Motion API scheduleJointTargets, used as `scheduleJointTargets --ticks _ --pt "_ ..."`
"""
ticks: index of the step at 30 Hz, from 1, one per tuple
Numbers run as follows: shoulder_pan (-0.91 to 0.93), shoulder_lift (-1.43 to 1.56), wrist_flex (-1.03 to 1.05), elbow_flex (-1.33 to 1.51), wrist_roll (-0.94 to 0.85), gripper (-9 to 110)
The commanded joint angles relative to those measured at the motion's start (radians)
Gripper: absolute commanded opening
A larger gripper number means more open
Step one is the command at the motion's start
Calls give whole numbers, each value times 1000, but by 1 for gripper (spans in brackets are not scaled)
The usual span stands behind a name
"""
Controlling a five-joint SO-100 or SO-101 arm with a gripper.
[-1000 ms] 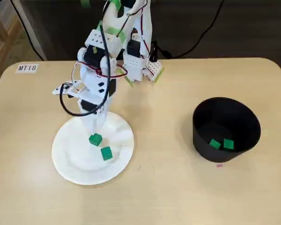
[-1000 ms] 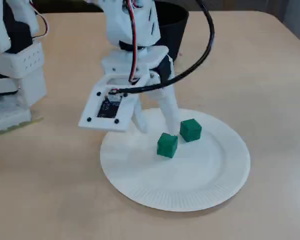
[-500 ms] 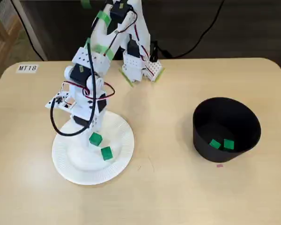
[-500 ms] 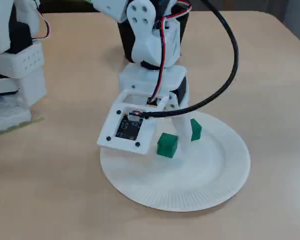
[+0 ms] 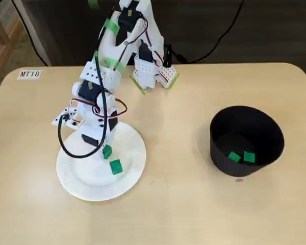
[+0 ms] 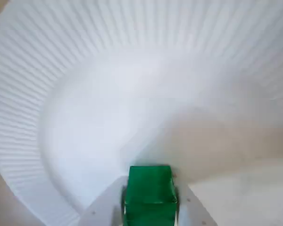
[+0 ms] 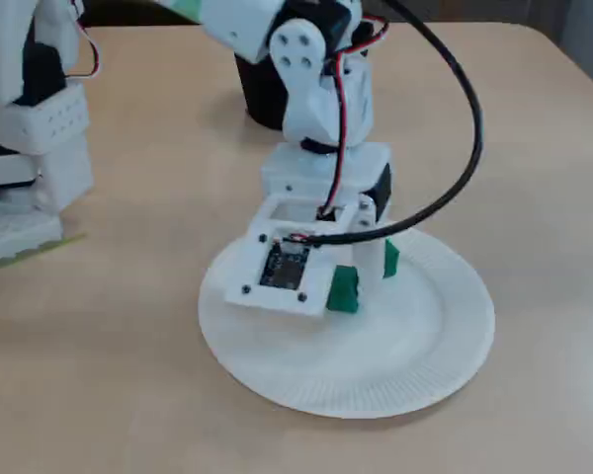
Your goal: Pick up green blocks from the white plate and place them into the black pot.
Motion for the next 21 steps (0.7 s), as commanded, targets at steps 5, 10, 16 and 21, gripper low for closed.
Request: scheduleJointTargets --ticks 5,10,16,21 --pt "-71 400 -166 -18 37 -2" --pt "-350 623 -242 29 84 -2" --pt "-723 877 -483 245 153 -2" --pt "-902 1091 -696 578 152 -2"
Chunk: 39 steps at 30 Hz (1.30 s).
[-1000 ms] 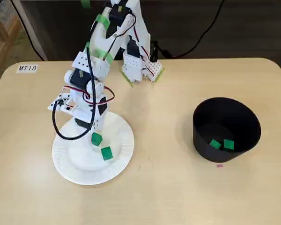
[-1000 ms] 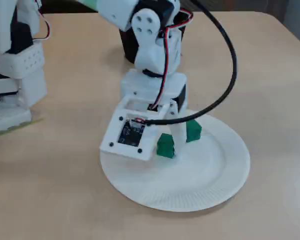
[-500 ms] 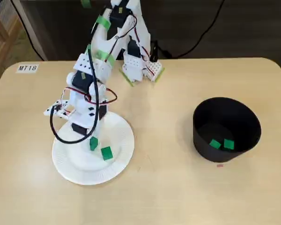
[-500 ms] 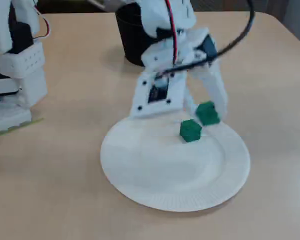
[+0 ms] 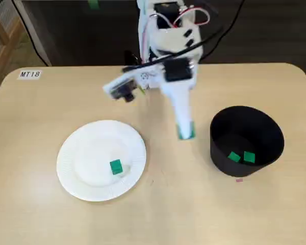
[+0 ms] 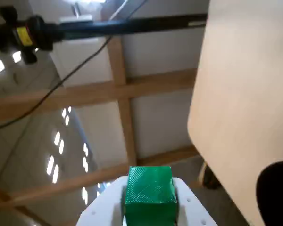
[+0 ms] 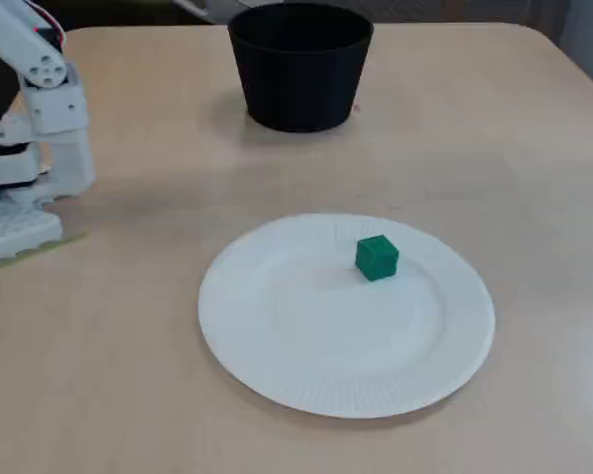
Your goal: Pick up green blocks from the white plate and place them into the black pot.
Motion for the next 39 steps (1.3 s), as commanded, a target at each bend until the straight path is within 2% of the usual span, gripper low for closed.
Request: scheduleJointTargets --ticks 1,9,17,23,24,27,28,31,33,36,39 --pt "-107 150 -156 213 6 -2" --pt "-285 135 -244 443 -78 -2" --pt "-307 -20 -232 397 -120 -2" --pt "-290 -123 -98 285 -178 -2" --pt "-287 -121 -80 281 -190 3" --pt "-276 -94 -18 275 -235 29" --pt "-268 -87 12 265 -241 34" --pt "-245 -71 95 222 -259 37" --pt "-222 -51 123 201 -256 30" --pt "-150 -25 284 87 -259 1" --pt "-20 -3 526 -60 -321 -2"
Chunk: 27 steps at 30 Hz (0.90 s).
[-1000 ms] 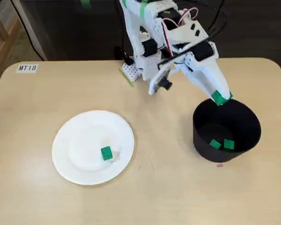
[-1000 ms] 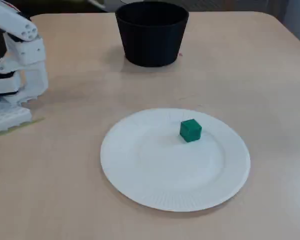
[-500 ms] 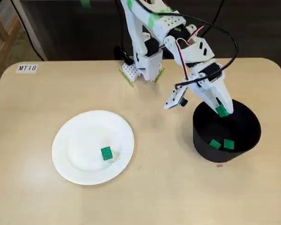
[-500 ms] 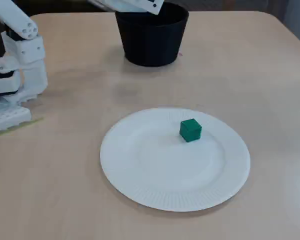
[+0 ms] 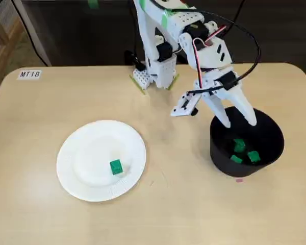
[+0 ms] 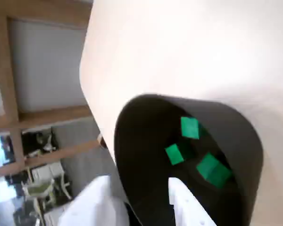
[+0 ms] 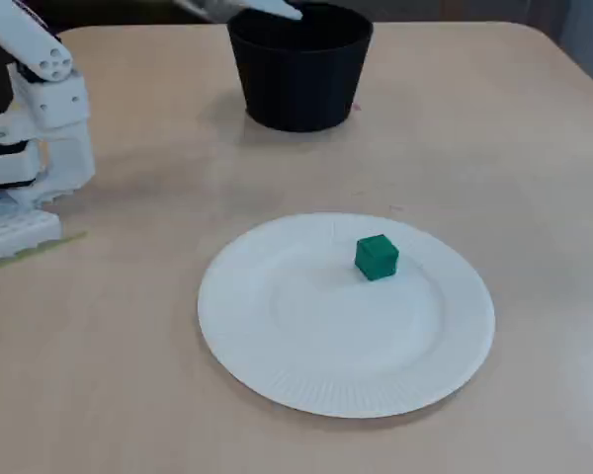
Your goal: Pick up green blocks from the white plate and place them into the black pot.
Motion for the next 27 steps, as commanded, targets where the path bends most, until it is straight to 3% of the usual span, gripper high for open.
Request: scheduleJointTargets --ticks 1,9,18,27 --pt "143 77 235 -170 -72 -2" --pt "431 196 414 -127 -305 -2" --pt "522 175 244 66 -442 -2" --pt "652 -117 117 37 -497 -2"
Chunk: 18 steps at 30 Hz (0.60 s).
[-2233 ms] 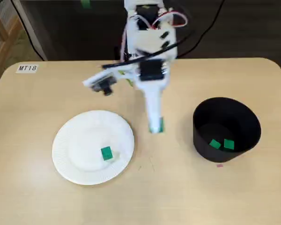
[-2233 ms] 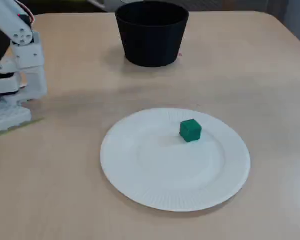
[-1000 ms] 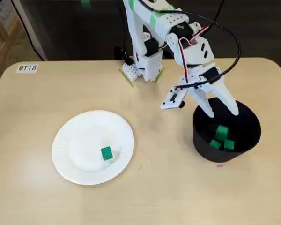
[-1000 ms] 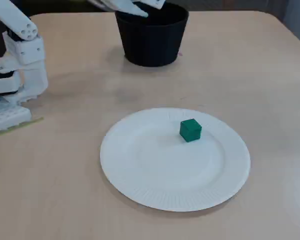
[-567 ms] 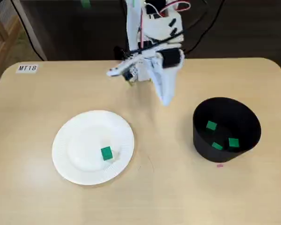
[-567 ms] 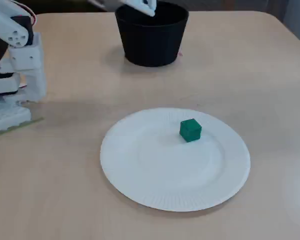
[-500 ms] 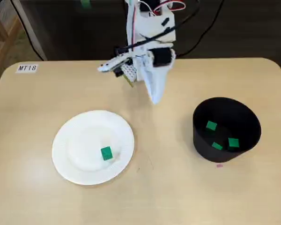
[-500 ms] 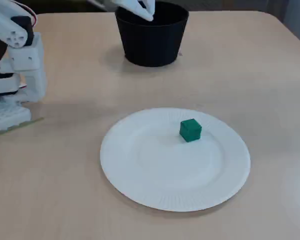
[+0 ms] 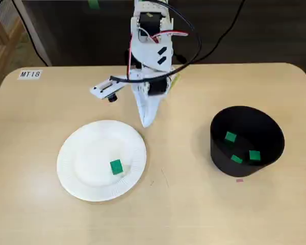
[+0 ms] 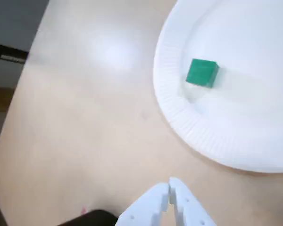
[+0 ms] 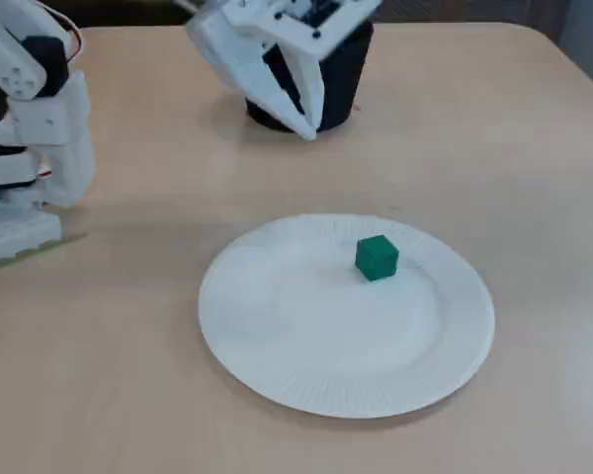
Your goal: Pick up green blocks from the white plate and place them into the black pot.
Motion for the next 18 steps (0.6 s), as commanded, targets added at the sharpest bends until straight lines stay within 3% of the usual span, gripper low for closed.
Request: scheduleJointTargets --ticks 1,11,15,18 --pt "28 -86 -49 -46 -15 -2" --pt "106 -391 -117 -256 -41 -2" --pt "143 -449 -166 -279 -48 19" --pt "158 -476 -195 -279 -52 24"
